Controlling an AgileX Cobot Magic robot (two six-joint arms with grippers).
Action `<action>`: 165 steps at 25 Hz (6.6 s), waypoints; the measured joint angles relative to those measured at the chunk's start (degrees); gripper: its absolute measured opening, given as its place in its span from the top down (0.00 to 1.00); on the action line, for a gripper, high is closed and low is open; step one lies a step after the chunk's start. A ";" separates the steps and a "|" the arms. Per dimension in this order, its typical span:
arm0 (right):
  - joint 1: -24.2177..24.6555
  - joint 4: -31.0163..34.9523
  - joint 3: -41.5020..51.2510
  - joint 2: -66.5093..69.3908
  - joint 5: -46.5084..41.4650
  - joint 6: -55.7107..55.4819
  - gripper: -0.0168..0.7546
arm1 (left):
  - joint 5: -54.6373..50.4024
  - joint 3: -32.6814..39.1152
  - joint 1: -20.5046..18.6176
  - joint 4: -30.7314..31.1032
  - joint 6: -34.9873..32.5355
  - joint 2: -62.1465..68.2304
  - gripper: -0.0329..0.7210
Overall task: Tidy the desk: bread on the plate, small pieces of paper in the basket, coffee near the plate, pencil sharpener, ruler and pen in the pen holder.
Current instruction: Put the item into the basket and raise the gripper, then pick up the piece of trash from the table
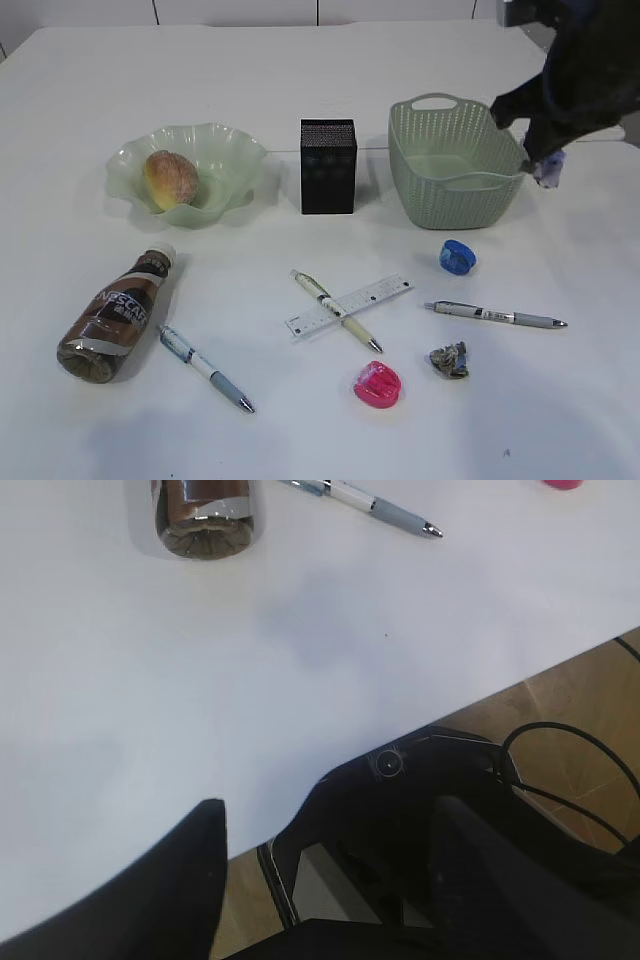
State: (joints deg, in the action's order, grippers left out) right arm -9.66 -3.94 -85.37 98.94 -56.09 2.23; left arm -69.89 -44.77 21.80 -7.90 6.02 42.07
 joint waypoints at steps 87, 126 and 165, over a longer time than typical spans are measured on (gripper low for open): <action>-11.43 9.01 -21.68 19.10 -14.09 0.94 0.45 | -0.60 0.00 0.00 0.25 0.00 0.00 0.40; -11.43 7.24 10.96 2.26 -12.59 1.90 0.45 | -0.50 0.00 0.00 0.35 0.00 0.00 0.42; -11.56 10.25 18.96 12.03 8.86 3.48 0.51 | 0.59 0.00 0.00 0.35 0.00 0.00 0.42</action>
State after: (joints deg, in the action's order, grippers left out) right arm -21.23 6.31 -66.41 110.97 -47.22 5.71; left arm -69.31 -44.77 21.80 -7.56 6.02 42.07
